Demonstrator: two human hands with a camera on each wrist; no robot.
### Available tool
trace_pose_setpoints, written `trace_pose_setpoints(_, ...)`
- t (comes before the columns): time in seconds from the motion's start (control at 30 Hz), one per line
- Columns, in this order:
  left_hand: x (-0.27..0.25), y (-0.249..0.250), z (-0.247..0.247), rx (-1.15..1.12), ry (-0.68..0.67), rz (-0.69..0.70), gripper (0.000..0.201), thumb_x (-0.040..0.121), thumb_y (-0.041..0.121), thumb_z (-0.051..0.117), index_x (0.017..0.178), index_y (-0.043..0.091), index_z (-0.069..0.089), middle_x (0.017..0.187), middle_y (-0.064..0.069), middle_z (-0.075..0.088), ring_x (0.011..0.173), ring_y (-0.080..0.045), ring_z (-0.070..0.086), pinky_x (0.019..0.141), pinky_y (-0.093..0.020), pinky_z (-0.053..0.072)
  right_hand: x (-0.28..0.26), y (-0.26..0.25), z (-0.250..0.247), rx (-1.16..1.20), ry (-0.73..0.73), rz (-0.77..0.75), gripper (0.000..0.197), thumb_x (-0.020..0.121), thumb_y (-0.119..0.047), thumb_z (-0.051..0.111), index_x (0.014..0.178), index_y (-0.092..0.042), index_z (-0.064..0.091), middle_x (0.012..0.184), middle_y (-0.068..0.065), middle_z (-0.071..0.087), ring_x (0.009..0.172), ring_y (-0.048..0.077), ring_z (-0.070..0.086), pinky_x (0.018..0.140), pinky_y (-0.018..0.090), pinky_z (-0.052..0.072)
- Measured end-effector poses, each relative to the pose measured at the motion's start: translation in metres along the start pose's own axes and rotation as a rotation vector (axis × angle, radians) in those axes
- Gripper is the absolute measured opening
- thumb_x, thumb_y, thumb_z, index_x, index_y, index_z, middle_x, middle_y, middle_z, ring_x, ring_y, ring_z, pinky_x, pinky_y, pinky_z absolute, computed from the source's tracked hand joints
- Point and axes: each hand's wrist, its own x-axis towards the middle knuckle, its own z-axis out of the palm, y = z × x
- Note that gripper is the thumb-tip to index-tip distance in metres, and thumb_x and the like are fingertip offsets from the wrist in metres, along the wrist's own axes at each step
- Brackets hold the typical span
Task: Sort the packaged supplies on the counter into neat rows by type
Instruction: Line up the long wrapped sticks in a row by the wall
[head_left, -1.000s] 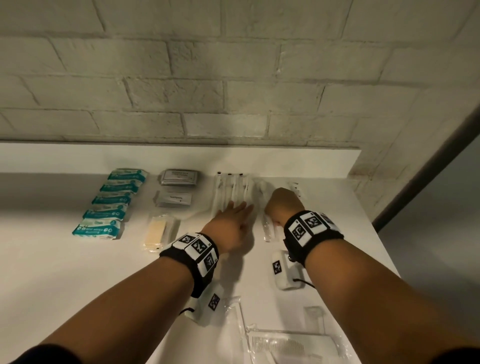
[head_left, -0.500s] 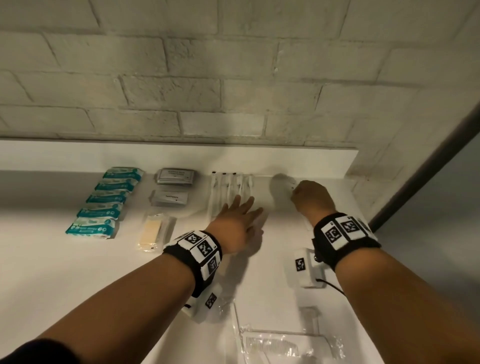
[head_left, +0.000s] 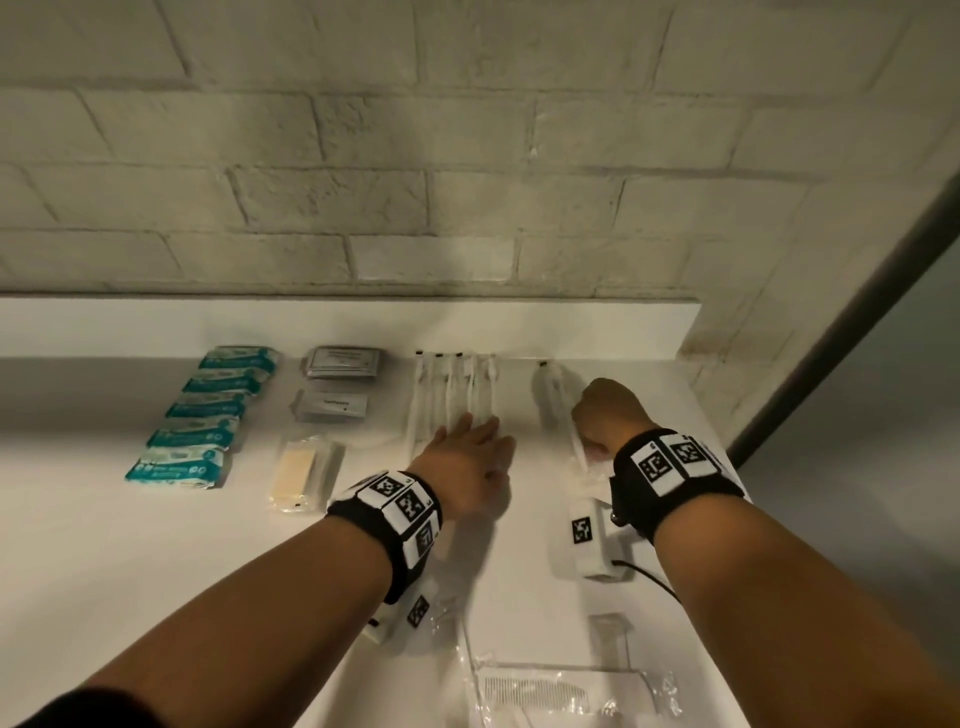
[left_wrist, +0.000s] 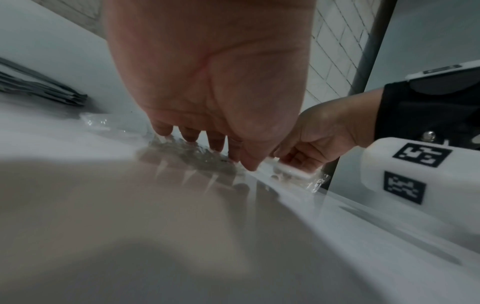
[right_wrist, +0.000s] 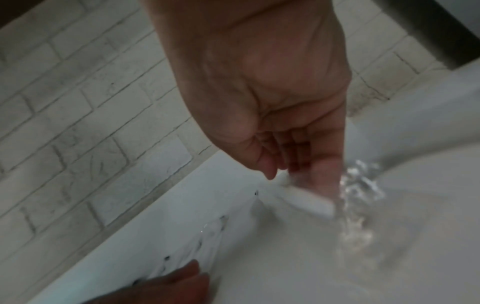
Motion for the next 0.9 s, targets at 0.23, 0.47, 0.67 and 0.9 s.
trace_pose_setpoints(0.23, 0.004, -0.007, 0.003, 0.038, 0.016, 0.008, 0.057, 0.098, 0.033, 0.04, 0.152, 0.027, 0.021, 0.163, -0.002, 0.009, 0.149, -0.033, 0.002, 0.118, -0.051, 0.008, -0.002, -0.006, 0.013, -0.085, -0.016, -0.131, 0.043, 0.086, -0.009, 0.059, 0.129, -0.007, 0.057, 0.129, 0.015, 0.057, 0.116, 0.03, 0.056, 0.096, 0.036, 0.049)
trace_pose_setpoints(0.47, 0.004, -0.006, 0.002, 0.013, 0.051, 0.006, 0.067, 0.096, 0.026, 0.044, 0.154, 0.015, 0.012, 0.162, -0.006, 0.009, 0.149, -0.033, 0.003, 0.118, -0.05, 0.01, -0.001, -0.04, 0.04, -0.174, -0.011, -0.28, 0.043, 0.09, -0.014, 0.057, 0.133, -0.008, 0.053, 0.137, 0.013, 0.052, 0.127, 0.027, 0.049, 0.103, 0.029, 0.038)
trace_pose_setpoints(0.67, 0.007, -0.012, 0.004, 0.054, 0.051, 0.015, 0.064, 0.097, 0.026, 0.043, 0.153, 0.014, 0.015, 0.162, -0.007, 0.008, 0.149, -0.034, 0.004, 0.118, -0.05, 0.011, 0.01, -0.043, 0.047, -0.166, -0.028, -0.267, 0.042, 0.091, -0.012, 0.055, 0.132, -0.01, 0.054, 0.137, 0.015, 0.048, 0.124, 0.028, 0.051, 0.101, 0.03, 0.041)
trace_pose_setpoints(0.9, 0.007, -0.01, 0.006, 0.042, 0.074, -0.009, 0.077, 0.083, 0.041, 0.034, 0.153, 0.015, 0.014, 0.162, -0.008, 0.008, 0.148, -0.037, 0.005, 0.118, -0.051, 0.011, 0.005, -0.035, 0.041, -0.089, -0.072, -0.217, 0.057, 0.087, -0.021, 0.058, 0.142, -0.016, 0.043, 0.142, 0.013, 0.045, 0.127, 0.028, 0.048, 0.102, 0.033, 0.042)
